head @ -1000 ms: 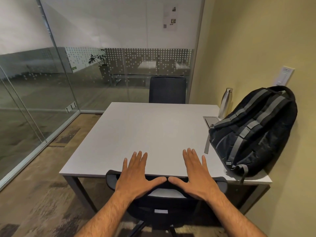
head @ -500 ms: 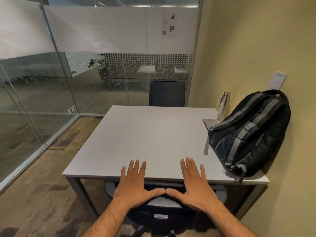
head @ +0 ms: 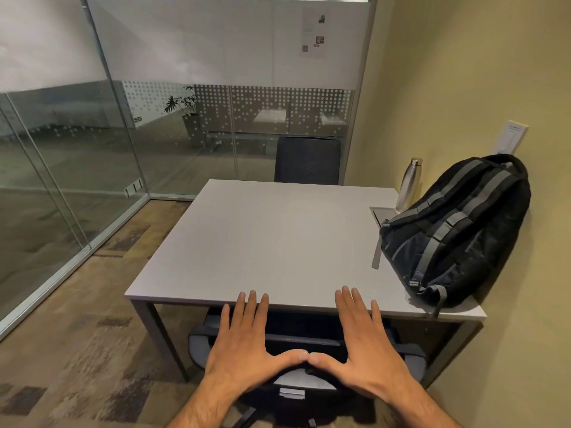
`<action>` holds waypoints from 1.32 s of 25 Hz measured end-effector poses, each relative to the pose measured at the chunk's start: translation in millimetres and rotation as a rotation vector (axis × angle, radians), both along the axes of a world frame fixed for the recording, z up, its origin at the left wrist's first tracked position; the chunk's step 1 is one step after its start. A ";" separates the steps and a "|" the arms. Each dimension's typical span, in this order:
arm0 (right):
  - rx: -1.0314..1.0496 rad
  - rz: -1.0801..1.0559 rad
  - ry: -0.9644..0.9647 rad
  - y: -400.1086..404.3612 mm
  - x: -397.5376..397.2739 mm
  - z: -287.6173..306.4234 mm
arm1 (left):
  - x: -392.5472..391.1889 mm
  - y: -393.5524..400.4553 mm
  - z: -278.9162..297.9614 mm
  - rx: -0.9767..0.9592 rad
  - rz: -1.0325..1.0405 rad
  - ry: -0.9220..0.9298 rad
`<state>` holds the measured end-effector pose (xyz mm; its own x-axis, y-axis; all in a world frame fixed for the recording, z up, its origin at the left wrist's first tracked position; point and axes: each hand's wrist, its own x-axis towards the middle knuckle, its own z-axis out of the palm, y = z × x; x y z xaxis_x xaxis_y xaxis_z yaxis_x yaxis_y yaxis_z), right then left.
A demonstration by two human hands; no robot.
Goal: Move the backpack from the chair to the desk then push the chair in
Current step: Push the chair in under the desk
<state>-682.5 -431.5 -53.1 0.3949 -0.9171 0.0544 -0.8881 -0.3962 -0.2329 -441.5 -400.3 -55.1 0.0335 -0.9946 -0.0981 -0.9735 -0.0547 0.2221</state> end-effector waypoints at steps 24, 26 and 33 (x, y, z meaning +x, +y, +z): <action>-0.158 0.015 0.008 -54.0 -23.7 7.7 | -23.6 -34.1 -0.5 -0.085 0.044 0.038; -0.160 0.008 0.002 -63.5 -20.5 6.2 | -20.2 -43.2 -0.9 -0.095 0.051 0.039; -0.129 -0.034 -0.016 -90.7 1.5 4.7 | 2.3 -75.5 1.0 -0.098 0.029 0.030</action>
<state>-681.1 -522.1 -48.4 0.3617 -0.9150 0.1787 -0.8983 -0.3934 -0.1958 -439.2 -475.7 -54.1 0.0606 -0.9982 -0.0013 -0.9646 -0.0589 0.2571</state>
